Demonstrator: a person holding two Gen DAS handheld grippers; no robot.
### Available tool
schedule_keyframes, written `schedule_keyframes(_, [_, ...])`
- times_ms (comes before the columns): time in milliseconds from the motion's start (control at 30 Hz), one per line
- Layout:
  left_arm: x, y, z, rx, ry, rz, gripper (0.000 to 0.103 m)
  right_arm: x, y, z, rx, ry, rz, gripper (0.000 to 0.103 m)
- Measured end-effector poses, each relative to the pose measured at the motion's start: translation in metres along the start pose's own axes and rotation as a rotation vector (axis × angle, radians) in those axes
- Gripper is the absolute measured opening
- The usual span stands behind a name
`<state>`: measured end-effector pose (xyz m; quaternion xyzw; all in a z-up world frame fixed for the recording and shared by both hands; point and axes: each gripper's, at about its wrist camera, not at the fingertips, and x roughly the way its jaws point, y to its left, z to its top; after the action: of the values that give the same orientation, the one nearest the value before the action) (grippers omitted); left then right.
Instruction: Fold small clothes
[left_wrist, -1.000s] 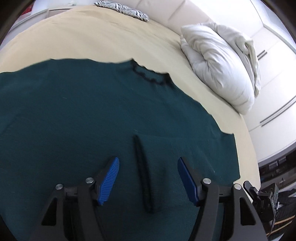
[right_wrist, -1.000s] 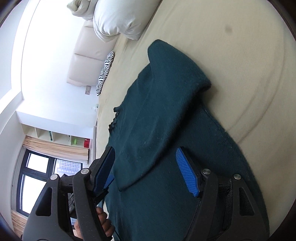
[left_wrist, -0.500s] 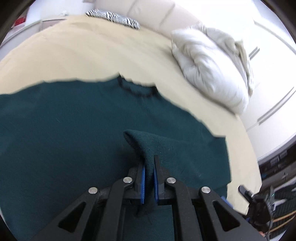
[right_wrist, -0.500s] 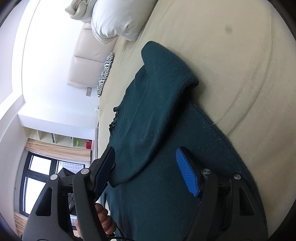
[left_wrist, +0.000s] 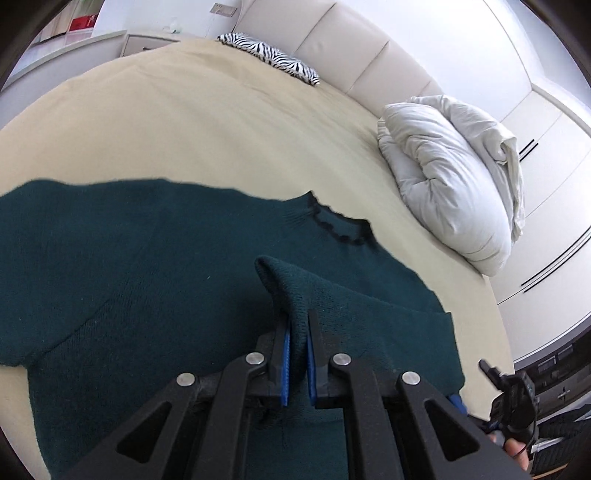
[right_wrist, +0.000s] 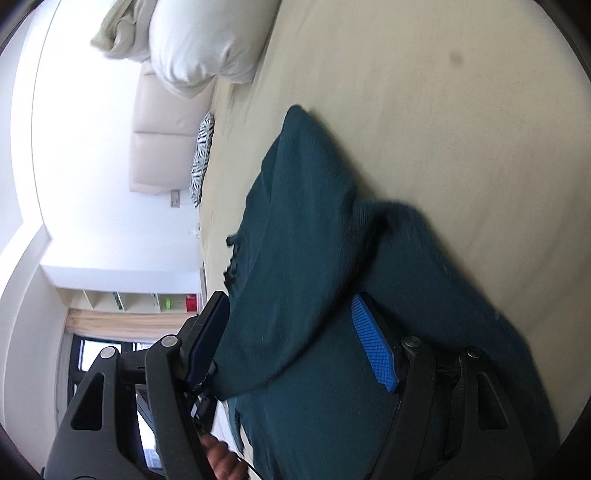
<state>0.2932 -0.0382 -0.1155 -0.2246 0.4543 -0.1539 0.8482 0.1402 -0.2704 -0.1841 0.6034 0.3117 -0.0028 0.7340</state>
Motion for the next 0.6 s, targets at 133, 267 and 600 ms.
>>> schedule_keyframes(133, [0.011,0.014,-0.006,-0.021,0.014,0.007,0.008,-0.003,0.003,0.017,-0.012,-0.053,0.011,0.066])
schedule_keyframes(267, [0.014,0.018,-0.007,-0.016,0.006,0.003,0.008,-0.013,-0.004,0.031,-0.014,-0.108,0.008,0.056])
schedule_keyframes(600, [0.02,0.017,-0.005,0.032,-0.012,0.005,0.008,-0.039,0.01,0.019,-0.165,-0.097,-0.059,0.044])
